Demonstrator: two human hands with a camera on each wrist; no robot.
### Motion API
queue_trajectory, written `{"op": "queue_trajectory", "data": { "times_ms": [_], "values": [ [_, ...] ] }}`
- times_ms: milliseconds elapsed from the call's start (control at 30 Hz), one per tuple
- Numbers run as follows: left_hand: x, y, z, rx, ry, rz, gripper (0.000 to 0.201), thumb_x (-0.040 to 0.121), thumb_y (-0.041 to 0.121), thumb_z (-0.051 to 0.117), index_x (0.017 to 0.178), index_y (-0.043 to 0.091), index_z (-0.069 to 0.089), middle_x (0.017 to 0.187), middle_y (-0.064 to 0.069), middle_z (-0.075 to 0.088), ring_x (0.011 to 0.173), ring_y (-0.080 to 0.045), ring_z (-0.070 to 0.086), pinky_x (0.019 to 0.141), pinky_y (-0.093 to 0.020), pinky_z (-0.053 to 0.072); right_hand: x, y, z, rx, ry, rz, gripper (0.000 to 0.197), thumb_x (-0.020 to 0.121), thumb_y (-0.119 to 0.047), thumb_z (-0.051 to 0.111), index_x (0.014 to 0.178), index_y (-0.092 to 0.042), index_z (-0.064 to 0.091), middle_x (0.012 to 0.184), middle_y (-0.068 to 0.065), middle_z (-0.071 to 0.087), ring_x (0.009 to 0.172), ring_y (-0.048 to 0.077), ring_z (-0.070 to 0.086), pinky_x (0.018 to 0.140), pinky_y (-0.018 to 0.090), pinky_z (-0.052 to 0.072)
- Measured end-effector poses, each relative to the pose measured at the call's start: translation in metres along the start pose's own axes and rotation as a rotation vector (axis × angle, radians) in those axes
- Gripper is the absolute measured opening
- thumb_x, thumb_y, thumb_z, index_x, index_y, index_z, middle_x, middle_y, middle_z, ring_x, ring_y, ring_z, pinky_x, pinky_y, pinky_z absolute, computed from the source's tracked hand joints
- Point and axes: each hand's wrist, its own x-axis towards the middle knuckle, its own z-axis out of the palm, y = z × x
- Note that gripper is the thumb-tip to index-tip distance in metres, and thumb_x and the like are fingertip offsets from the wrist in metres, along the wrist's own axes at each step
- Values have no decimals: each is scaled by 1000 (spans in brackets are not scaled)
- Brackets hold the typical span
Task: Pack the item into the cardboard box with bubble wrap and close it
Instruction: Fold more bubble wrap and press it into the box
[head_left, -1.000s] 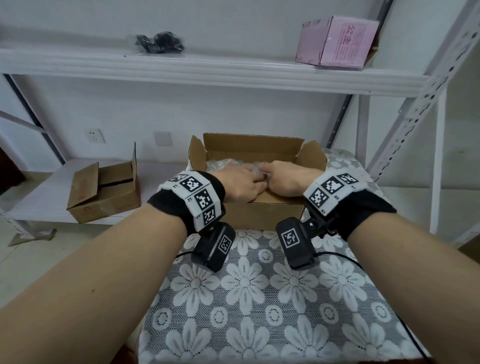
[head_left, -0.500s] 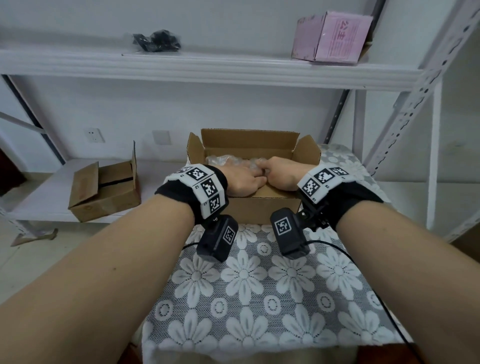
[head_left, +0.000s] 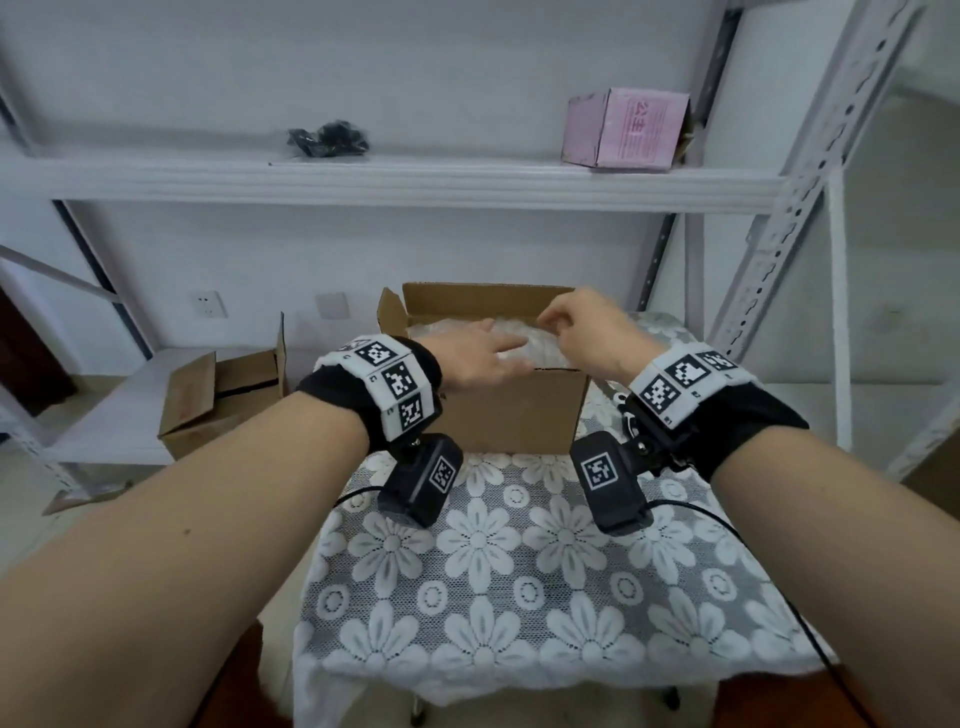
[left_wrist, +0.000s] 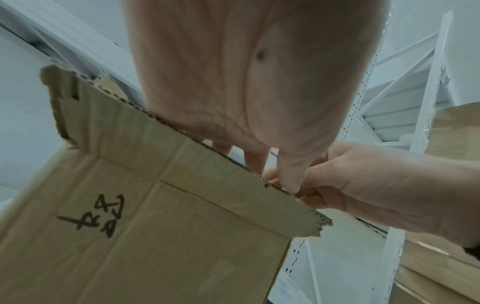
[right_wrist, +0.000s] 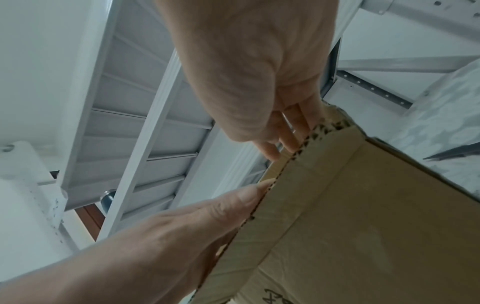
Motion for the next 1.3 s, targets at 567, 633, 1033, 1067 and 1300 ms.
{"op": "queue_trajectory", "data": {
  "times_ms": [567,633,1033,1067,1300],
  "values": [
    [19,-5,16,29,-57,-109,79,84,73,43,151,39,17,159,0,22,141,-25,31,109,-36,30,34,-16,29,-363,-510,110,37,98,-21,42,64,-10,45,82,8,54,72,20,51,70,30,39],
    [19,-6,18,30,-45,-111,79,84,73,44,150,40,18,159,0,20,142,-25,29,110,-37,29,31,-17,30,-361,-493,110,37,98,-18,42,62,-9,44,69,5,49,59,16,45,57,25,37],
    [16,1,15,61,8,-99,89,76,75,52,150,33,25,158,-2,24,141,-25,32,110,-41,31,-24,18,-8,12,443,-12,31,91,-2,45,83,-12,73,90,0,67,89,18,60,77,30,47],
    [15,6,14,71,29,-96,88,76,78,47,149,32,28,158,-2,23,141,-26,31,111,-43,30,-24,22,-9,-8,459,-21,29,92,-4,45,84,-11,72,91,-1,62,92,18,57,79,30,44],
    [13,21,17,-152,230,-6,53,101,45,24,134,13,52,144,-9,48,130,-23,45,105,-34,34,-1,26,-8,-142,293,-170,27,96,-11,42,112,-12,64,115,3,63,114,18,45,95,30,36]
  ]
}}
